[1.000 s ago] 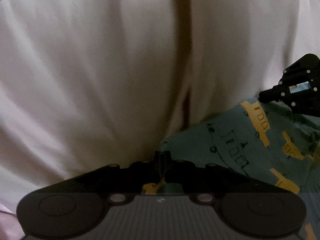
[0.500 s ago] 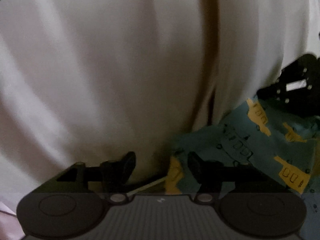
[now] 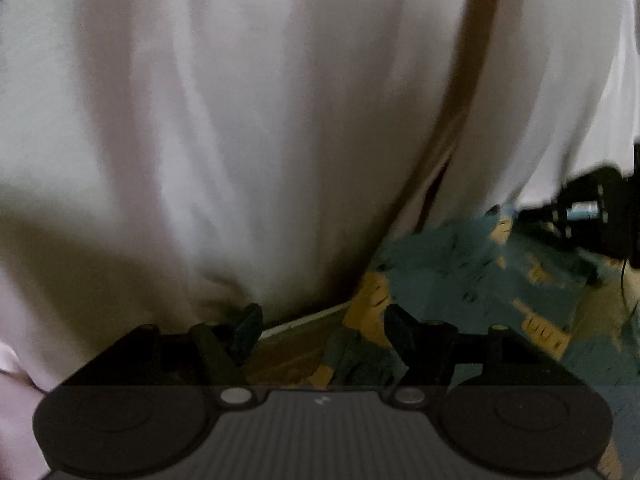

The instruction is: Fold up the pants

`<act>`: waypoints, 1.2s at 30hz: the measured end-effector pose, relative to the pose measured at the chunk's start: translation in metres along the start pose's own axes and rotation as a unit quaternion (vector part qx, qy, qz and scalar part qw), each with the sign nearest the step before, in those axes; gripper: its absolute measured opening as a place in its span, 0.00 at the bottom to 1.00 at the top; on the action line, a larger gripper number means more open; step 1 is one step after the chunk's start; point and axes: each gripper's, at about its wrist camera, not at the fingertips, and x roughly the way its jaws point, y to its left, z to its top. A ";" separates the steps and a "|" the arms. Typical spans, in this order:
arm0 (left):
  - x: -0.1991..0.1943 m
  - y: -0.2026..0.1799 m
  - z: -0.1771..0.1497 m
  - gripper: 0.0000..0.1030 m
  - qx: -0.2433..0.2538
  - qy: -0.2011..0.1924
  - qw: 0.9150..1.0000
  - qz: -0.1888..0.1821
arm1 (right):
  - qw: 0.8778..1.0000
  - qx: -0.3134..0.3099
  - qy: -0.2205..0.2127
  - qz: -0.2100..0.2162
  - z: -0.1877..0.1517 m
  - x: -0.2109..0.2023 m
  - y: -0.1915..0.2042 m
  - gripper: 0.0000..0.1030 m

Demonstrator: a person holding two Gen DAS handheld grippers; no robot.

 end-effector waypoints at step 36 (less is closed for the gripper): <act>-0.004 -0.073 0.035 0.04 0.081 0.008 0.997 0.012 | 0.996 0.080 -0.040 0.016 0.000 -0.045 -0.005 0.05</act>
